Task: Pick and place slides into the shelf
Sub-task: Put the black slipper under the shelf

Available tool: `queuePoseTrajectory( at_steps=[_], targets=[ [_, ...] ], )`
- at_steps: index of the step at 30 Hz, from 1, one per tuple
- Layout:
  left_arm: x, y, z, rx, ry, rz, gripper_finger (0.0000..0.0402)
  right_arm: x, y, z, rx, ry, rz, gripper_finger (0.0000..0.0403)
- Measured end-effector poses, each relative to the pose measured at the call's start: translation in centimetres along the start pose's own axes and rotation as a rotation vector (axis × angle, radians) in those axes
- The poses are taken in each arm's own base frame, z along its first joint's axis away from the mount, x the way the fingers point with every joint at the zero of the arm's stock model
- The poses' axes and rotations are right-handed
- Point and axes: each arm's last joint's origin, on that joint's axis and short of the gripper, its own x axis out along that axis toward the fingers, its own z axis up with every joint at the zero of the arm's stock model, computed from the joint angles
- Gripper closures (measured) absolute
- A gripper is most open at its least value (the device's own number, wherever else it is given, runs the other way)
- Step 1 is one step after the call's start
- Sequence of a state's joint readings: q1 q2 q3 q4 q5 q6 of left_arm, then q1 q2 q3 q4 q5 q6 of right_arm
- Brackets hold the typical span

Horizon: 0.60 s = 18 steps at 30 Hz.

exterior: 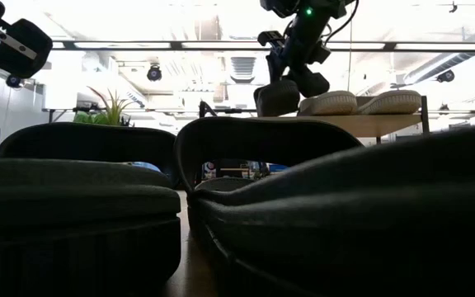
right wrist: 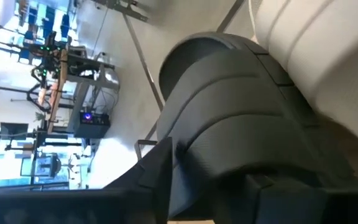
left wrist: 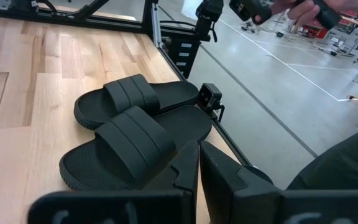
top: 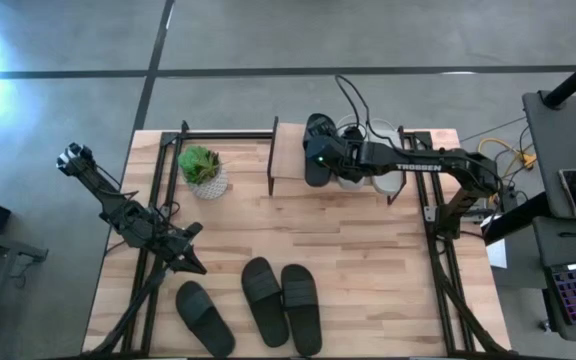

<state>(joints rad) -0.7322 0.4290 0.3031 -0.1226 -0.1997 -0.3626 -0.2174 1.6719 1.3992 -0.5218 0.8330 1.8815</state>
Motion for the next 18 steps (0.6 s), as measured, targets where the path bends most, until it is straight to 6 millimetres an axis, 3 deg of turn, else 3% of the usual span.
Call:
queuePoseTrajectory(
  at_steps=[10,18],
  targets=[
    [0.0,0.0,0.0,0.003,0.000,0.000,0.0400,-1.6,3.2,0.5,-0.083,0.064,0.046,0.0275],
    [0.0,0.0,0.0,0.002,-0.002,-0.001,0.0400,-1.7,2.2,0.7,-0.081,0.113,-0.060,0.0275]
  ],
)
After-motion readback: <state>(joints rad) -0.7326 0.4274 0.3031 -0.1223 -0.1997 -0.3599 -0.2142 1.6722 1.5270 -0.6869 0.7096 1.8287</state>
